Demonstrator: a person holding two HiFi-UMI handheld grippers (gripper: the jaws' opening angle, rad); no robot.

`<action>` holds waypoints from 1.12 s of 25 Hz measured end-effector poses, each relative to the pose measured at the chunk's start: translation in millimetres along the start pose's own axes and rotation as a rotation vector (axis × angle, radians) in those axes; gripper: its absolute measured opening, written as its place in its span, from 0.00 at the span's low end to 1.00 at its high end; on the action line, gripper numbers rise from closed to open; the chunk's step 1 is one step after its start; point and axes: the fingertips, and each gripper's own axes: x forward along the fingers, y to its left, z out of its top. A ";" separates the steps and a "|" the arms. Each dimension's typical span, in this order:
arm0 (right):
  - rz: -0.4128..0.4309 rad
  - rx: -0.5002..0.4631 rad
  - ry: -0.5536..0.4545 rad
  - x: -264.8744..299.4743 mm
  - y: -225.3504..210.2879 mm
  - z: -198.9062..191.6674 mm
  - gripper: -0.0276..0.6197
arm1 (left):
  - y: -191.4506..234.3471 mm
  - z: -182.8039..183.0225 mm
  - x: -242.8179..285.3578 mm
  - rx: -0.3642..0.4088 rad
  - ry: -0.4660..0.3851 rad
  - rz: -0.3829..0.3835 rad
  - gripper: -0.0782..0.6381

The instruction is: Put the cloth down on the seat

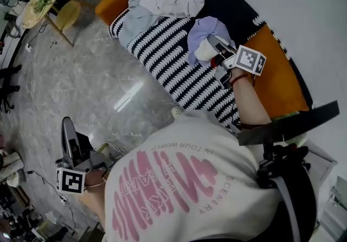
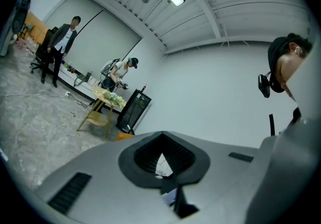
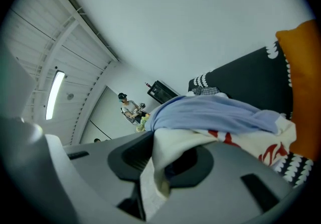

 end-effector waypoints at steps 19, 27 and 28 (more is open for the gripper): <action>-0.253 0.284 0.116 47.7 -162.5 -72.3 0.19 | 25.3 -36.8 42.5 0.039 0.109 0.193 0.12; -0.400 0.375 0.164 30.3 -224.9 -125.9 0.19 | 11.0 -48.4 61.5 0.166 0.155 0.194 0.12; -0.425 0.358 0.189 29.2 -231.6 -133.9 0.19 | 13.0 -53.0 58.5 0.161 0.167 0.206 0.12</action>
